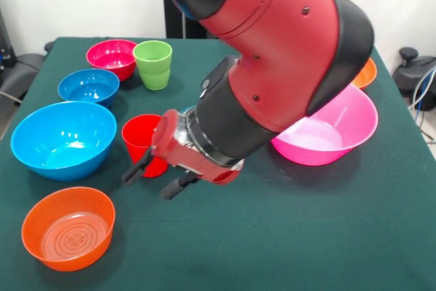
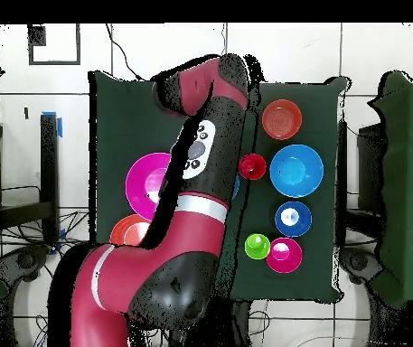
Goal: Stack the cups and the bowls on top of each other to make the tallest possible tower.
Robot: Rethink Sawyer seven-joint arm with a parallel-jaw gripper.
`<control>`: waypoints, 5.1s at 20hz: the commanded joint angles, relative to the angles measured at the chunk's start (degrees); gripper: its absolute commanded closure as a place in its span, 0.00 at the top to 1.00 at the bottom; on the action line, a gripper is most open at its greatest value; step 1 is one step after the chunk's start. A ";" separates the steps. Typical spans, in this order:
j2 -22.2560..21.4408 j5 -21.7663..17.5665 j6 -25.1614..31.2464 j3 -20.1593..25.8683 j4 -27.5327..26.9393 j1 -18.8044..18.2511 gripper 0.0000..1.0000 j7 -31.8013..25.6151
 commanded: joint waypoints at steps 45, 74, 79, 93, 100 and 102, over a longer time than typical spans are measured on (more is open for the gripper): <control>-7.67 13.23 22.82 -0.75 19.20 19.11 1.00 28.89; -2.66 17.33 10.81 0.13 21.96 22.40 1.00 40.89; -0.98 18.86 7.24 0.82 21.94 22.21 1.00 43.23; -0.48 25.63 1.26 2.44 24.33 22.86 1.00 45.23; -2.09 27.24 3.17 1.77 25.29 23.86 1.00 45.14; -2.19 27.47 3.91 1.46 25.04 24.06 1.00 45.27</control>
